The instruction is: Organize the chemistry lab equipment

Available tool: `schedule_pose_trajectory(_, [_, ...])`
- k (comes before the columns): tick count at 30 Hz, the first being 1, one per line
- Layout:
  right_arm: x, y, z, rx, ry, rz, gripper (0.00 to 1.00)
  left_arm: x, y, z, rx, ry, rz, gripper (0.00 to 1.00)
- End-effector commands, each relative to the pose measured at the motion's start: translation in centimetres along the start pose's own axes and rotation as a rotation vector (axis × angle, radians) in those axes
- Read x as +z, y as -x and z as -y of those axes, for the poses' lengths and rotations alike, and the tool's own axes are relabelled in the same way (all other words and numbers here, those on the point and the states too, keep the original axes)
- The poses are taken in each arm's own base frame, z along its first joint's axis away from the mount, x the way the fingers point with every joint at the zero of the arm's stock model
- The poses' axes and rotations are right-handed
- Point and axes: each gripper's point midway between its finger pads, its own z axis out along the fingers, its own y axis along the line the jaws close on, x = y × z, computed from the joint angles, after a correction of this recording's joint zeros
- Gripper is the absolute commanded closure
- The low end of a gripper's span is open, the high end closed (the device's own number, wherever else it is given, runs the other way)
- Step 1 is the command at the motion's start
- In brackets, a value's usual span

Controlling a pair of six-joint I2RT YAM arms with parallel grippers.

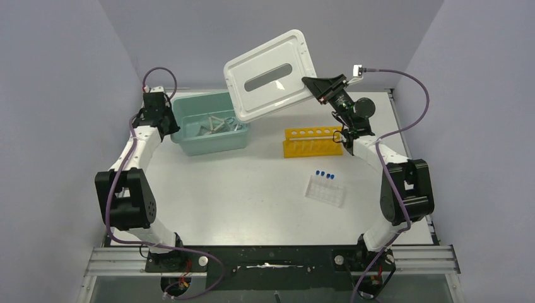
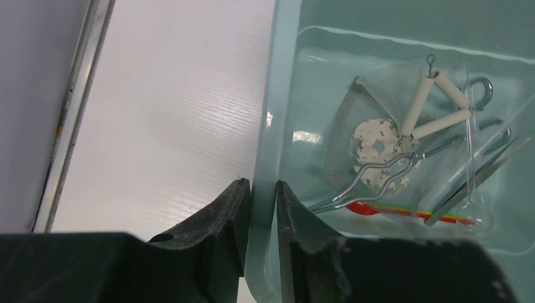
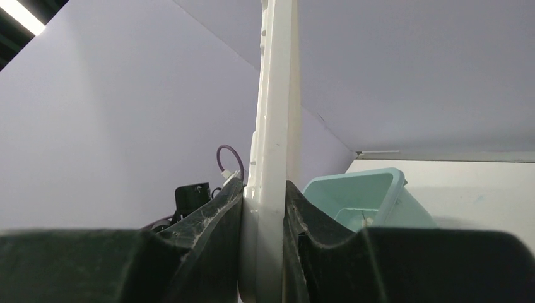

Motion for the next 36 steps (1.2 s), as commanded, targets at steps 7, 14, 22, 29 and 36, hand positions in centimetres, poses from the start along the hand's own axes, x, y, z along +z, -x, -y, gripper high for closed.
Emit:
schedule_pose_trajectory(7, [-0.6, 2.3, -4.7, -0.057, 0.129, 0.075, 1.00, -2.5, 0.0, 5.0, -0.030, -0.193, 0.011, 0.88])
schedule_pose_trajectory(14, [-0.9, 2.0, -4.5, -0.054, 0.119, 0.073, 1.00, -4.1, -0.8, 5.7, -0.013, -0.236, -0.004, 1.00])
schedule_pose_trajectory(22, [-1.0, 2.1, -4.6, -0.049, 0.120, 0.076, 1.00, -6.1, -2.7, 6.1, 0.005, -0.293, -0.035, 1.00])
schedule_pose_trajectory(29, [-0.8, 1.2, -5.2, -0.031, 0.119, 0.072, 1.00, -7.8, -3.8, 8.2, -0.006, -0.367, -0.028, 1.00])
schedule_pose_trajectory(36, [-0.9, 0.3, -4.9, -0.026, 0.081, 0.069, 1.00, -7.9, -4.2, 8.2, -0.013, -0.345, -0.016, 0.87])
